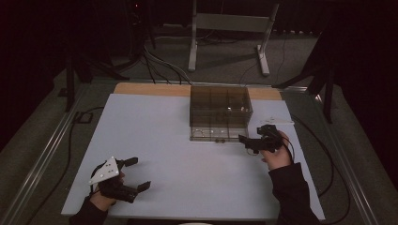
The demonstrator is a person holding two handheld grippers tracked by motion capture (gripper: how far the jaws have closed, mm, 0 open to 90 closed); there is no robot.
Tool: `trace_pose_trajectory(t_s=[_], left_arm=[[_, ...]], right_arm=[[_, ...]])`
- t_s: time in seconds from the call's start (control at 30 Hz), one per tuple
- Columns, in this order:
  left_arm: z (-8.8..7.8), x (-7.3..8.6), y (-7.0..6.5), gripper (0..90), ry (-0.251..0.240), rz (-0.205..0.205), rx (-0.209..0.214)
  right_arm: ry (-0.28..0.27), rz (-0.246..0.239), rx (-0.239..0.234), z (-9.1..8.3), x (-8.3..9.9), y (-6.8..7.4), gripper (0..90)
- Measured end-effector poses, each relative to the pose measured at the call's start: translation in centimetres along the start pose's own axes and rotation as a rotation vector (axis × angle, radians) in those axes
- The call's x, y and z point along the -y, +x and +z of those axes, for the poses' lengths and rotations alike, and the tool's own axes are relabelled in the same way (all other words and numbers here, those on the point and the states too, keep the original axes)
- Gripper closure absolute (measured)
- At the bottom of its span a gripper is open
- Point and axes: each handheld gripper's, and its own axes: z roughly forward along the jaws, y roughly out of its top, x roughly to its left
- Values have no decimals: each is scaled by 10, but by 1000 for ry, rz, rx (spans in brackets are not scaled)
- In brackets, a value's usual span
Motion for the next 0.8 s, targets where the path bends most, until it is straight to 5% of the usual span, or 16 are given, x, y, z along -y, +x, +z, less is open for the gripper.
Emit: trace_pose_trajectory(t_s=[0.27, 0.53, 0.6, 0.8], left_arm=[[0, 0, 0, 4, -3, -1, -1], [-1, 0, 0, 4, -2, 1, -3], [0, 0, 0, 4, 0, 2, -1], [0, 0, 0, 4, 1, 1, 0]], right_arm=[[48, 14, 51, -9, 17, -18, 89], [62, 69, 101, -8, 43, -32, 338], [68, 57, 103, -7, 46, -32, 458], [108, 62, 143, 4, 54, -34, 596]])
